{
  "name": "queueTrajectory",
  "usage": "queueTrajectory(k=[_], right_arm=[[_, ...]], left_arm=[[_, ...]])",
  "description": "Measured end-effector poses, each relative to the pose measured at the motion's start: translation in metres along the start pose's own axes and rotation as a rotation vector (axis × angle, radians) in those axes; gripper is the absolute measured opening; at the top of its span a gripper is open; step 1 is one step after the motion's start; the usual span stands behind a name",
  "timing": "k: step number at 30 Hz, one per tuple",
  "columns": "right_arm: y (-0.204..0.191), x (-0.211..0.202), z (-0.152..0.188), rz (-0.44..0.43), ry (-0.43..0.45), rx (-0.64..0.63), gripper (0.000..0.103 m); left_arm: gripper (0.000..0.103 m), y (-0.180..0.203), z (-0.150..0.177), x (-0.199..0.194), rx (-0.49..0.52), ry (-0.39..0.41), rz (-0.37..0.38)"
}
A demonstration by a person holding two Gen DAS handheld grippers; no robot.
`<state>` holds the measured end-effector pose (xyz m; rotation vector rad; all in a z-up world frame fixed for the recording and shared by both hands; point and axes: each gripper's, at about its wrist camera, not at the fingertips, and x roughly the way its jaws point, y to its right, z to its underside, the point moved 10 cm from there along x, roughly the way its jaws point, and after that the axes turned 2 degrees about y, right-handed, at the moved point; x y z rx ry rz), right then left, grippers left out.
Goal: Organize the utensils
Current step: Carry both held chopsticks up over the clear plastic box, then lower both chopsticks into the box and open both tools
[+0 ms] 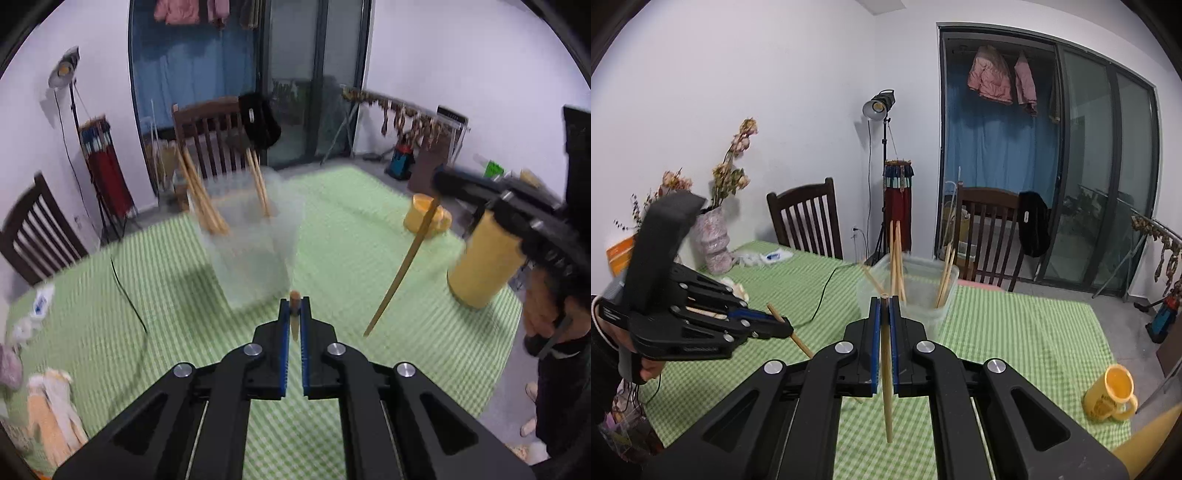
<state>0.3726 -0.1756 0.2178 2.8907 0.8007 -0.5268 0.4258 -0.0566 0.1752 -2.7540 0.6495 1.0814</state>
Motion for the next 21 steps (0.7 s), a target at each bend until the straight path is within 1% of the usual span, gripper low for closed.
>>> queueTrajectory(k=[2, 3, 6, 8, 10, 12, 13, 15, 17, 19, 21], right_arm=[[0.006, 0.004, -0.029, -0.005, 0.028, 0.010, 0.005], [0.009, 0.006, -0.047, -0.007, 0.046, 0.011, 0.005], [0.016, 0.014, -0.089, 0.015, 0.090, -0.004, 0.005], [0.023, 0.028, -0.117, 0.036, 0.111, -0.019, 0.005], [0.030, 0.046, -0.129, 0.054, 0.116, -0.024, 0.005], [0.040, 0.072, -0.134, 0.055, 0.101, -0.005, 0.005], [0.044, 0.083, -0.133, 0.053, 0.088, 0.006, 0.005], [0.052, 0.109, -0.124, 0.054, 0.060, 0.039, 0.005], [0.061, 0.135, -0.110, 0.059, 0.032, 0.070, 0.005], [0.068, 0.163, -0.089, 0.050, -0.014, 0.117, 0.005], [0.076, 0.183, -0.070, 0.031, -0.056, 0.167, 0.005]], left_arm=[[0.002, -0.006, -0.038, -0.017, 0.015, 0.052, -0.003], [0.002, -0.007, -0.052, -0.024, 0.020, 0.070, -0.003], [0.002, -0.019, -0.111, -0.047, 0.034, 0.136, -0.009], [0.002, -0.029, -0.138, -0.050, 0.038, 0.159, -0.024], [0.002, -0.040, -0.159, -0.044, 0.028, 0.166, -0.032], [0.002, -0.053, -0.176, -0.027, 0.007, 0.161, -0.035], [0.002, -0.056, -0.180, -0.020, -0.003, 0.155, -0.033], [0.002, -0.069, -0.184, 0.007, -0.033, 0.136, -0.030], [0.002, -0.077, -0.182, 0.031, -0.047, 0.112, -0.024], [0.002, -0.084, -0.176, 0.057, -0.061, 0.084, -0.014], [0.002, -0.090, -0.170, 0.075, -0.078, 0.068, -0.009]])
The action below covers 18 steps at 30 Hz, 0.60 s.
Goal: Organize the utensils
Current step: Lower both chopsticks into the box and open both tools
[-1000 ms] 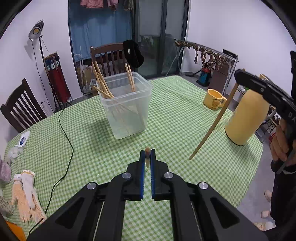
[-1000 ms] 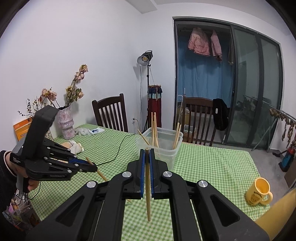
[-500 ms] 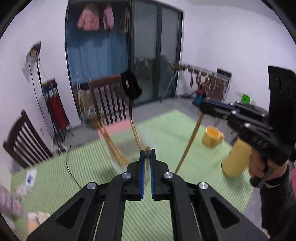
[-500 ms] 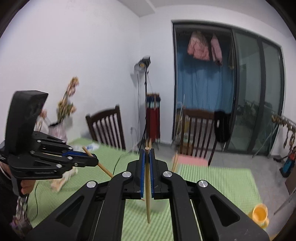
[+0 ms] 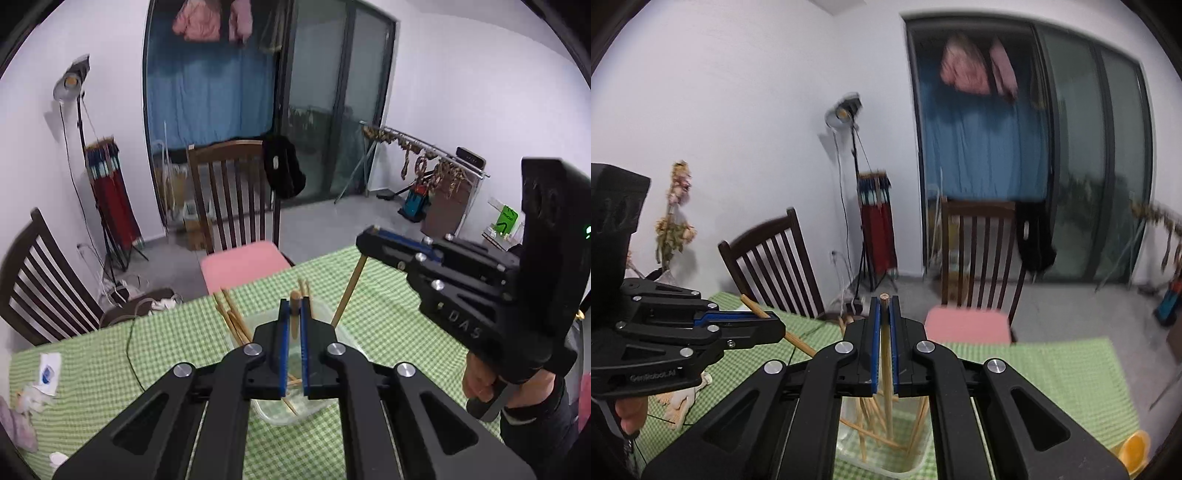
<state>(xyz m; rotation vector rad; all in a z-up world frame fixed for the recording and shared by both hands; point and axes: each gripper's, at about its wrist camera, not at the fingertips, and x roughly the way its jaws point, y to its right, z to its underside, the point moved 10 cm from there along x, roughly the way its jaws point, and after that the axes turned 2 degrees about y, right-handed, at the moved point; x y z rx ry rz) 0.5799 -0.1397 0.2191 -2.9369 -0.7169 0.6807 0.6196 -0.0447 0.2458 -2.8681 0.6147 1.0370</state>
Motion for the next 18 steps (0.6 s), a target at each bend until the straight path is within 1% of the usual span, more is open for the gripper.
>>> queueTrajectory(k=[5, 8, 10, 12, 14, 15, 16, 17, 18], right_arm=[[0.017, 0.037, 0.037, -0.053, -0.102, 0.127, 0.005], [0.022, 0.053, 0.054, -0.039, -0.148, 0.135, 0.005], [0.021, 0.063, 0.065, -0.032, -0.193, 0.120, 0.005], [0.020, 0.067, 0.068, -0.025, -0.198, 0.110, 0.005], [0.020, 0.070, 0.069, -0.036, -0.212, 0.124, 0.005], [0.019, 0.071, 0.069, -0.038, -0.218, 0.126, 0.015], [0.019, 0.072, 0.068, -0.034, -0.218, 0.125, 0.037], [0.019, 0.069, 0.066, -0.018, -0.208, 0.121, 0.050], [0.020, 0.066, 0.063, -0.010, -0.196, 0.115, 0.058]], left_arm=[[0.002, -0.020, 0.022, 0.050, -0.109, -0.056, 0.069], [0.002, -0.030, 0.040, 0.080, -0.171, -0.108, 0.102], [0.003, -0.036, 0.049, 0.097, -0.192, -0.142, 0.103], [0.003, -0.039, 0.055, 0.109, -0.195, -0.165, 0.101], [0.004, -0.042, 0.059, 0.115, -0.202, -0.172, 0.089], [0.007, -0.042, 0.060, 0.117, -0.194, -0.179, 0.083], [0.021, -0.043, 0.061, 0.115, -0.192, -0.180, 0.080], [0.038, -0.043, 0.059, 0.113, -0.192, -0.174, 0.078], [0.043, -0.044, 0.057, 0.109, -0.193, -0.162, 0.072]])
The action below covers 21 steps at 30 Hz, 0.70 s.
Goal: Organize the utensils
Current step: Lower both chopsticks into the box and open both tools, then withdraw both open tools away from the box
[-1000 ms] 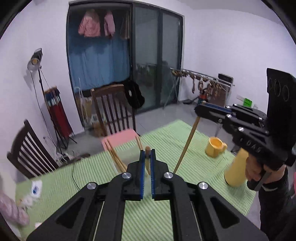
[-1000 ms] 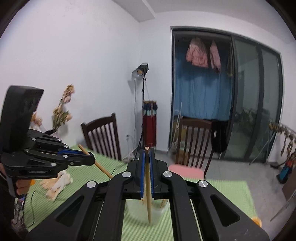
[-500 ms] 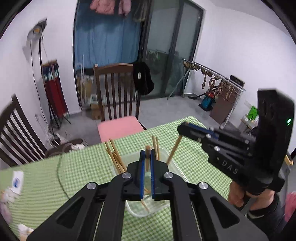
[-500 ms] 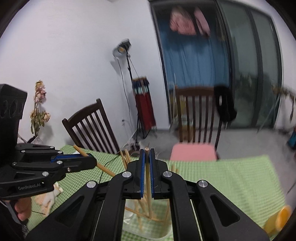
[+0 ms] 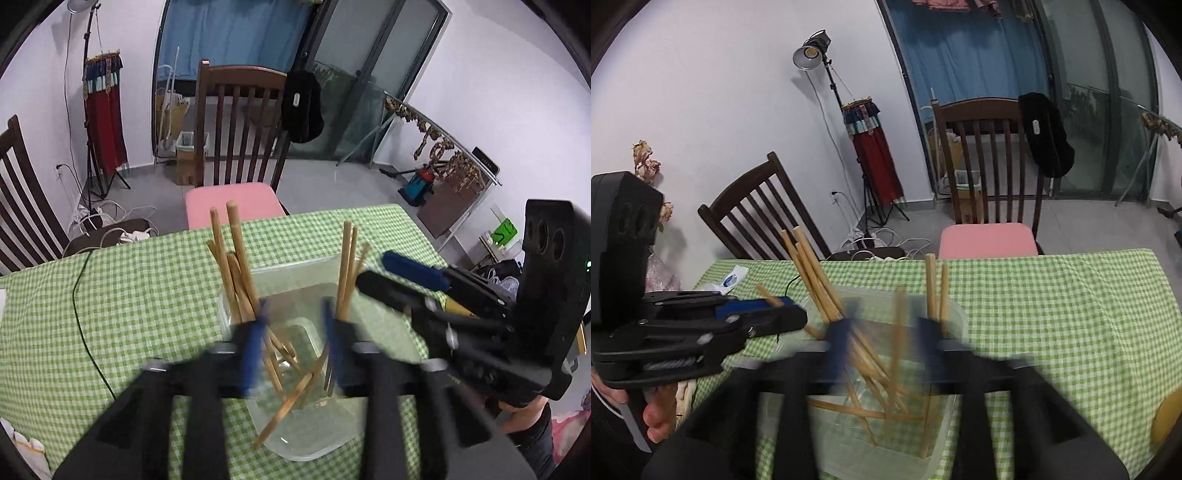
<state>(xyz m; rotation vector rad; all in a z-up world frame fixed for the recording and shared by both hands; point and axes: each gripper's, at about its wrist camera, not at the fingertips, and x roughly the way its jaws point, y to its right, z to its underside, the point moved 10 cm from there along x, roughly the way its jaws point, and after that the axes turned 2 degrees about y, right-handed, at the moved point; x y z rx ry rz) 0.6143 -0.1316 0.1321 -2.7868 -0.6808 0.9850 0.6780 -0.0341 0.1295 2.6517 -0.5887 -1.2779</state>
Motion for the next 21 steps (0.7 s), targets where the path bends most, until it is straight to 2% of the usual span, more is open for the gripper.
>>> queueTrajectory(k=[4, 7, 12, 17, 19, 21], right_arm=[[0.002, -0.021, -0.009, 0.046, 0.042, -0.033, 0.058], [0.009, -0.047, -0.014, 0.088, 0.069, -0.051, 0.058], [0.031, -0.093, -0.007, 0.218, 0.058, -0.107, 0.058], [0.039, -0.136, 0.002, 0.282, 0.065, -0.118, 0.058], [0.038, -0.153, 0.006, 0.306, 0.075, -0.126, 0.066], [0.033, -0.167, 0.010, 0.311, 0.089, -0.135, 0.068]], left_arm=[[0.046, 0.001, -0.009, -0.028, 0.010, 0.051, -0.008], [0.053, 0.000, -0.008, -0.054, 0.024, 0.090, -0.032], [0.062, -0.009, 0.003, -0.100, 0.036, 0.137, -0.093], [0.082, -0.020, 0.019, -0.149, -0.009, 0.185, -0.178], [0.089, -0.022, 0.025, -0.169, -0.033, 0.221, -0.207], [0.092, -0.024, 0.032, -0.190, -0.051, 0.273, -0.236]])
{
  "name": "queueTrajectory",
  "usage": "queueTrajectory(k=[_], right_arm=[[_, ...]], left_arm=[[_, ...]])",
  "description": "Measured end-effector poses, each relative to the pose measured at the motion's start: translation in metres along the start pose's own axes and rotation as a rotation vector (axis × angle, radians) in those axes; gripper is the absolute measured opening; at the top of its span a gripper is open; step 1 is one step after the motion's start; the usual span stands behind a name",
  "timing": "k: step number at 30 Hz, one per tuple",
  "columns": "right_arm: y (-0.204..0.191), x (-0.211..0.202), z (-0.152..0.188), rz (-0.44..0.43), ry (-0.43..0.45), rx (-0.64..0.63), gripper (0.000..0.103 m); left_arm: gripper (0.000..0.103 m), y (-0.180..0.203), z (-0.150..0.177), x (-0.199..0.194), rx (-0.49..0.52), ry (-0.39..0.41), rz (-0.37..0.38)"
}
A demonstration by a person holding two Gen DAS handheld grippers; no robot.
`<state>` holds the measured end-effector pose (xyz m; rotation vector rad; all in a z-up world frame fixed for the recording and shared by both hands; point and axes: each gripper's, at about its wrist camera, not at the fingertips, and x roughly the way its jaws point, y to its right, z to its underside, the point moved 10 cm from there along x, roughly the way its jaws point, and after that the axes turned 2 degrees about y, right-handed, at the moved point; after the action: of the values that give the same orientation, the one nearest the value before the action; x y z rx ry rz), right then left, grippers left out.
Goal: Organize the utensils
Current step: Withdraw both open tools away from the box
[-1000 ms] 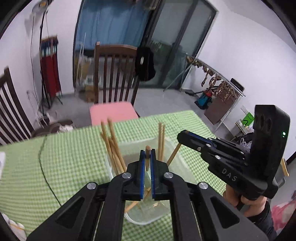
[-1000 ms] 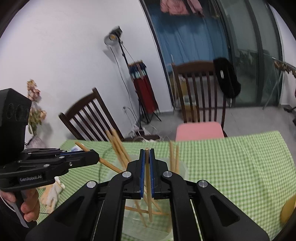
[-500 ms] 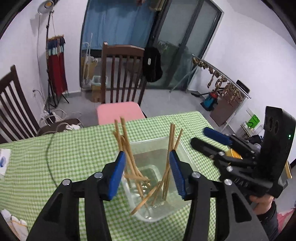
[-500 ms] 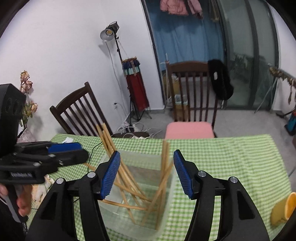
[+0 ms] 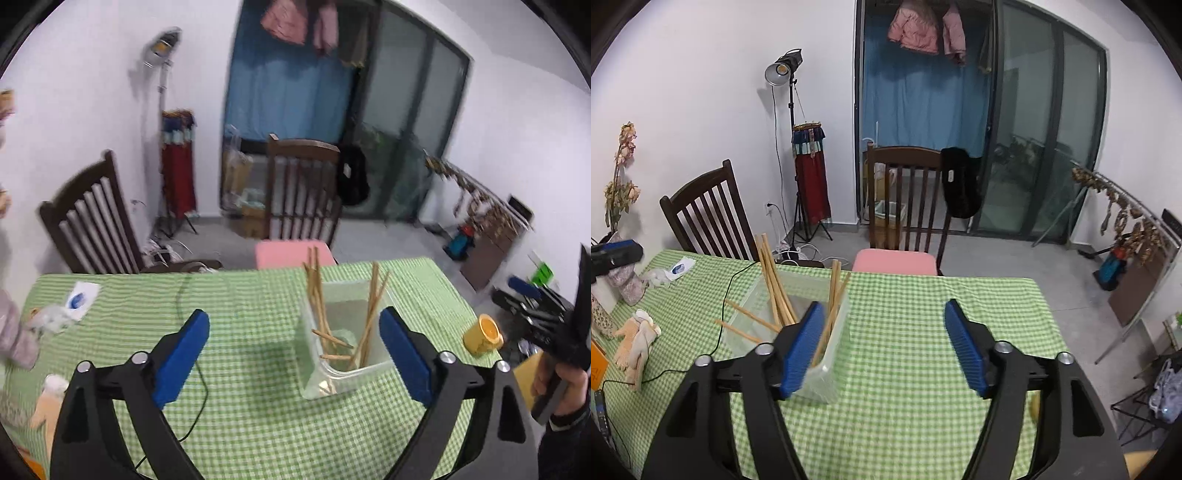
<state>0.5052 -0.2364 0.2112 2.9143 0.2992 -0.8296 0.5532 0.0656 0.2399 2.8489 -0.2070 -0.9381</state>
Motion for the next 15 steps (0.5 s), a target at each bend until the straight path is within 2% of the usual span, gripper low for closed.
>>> queueTrajectory(k=[1, 9, 15], right_arm=[[-0.002, -0.009, 0.002, 0.007, 0.010, -0.006, 0.071], [-0.016, -0.056, 0.028, 0.012, 0.078, -0.012, 0.084], [-0.024, -0.088, 0.045, 0.027, 0.125, -0.022, 0.087]], left_arm=[[0.096, -0.002, 0.002, -0.012, -0.005, 0.028, -0.010], [0.095, -0.002, 0.023, -0.082, 0.032, 0.203, -0.096], [0.096, 0.009, 0.057, -0.118, 0.051, 0.271, -0.082]])
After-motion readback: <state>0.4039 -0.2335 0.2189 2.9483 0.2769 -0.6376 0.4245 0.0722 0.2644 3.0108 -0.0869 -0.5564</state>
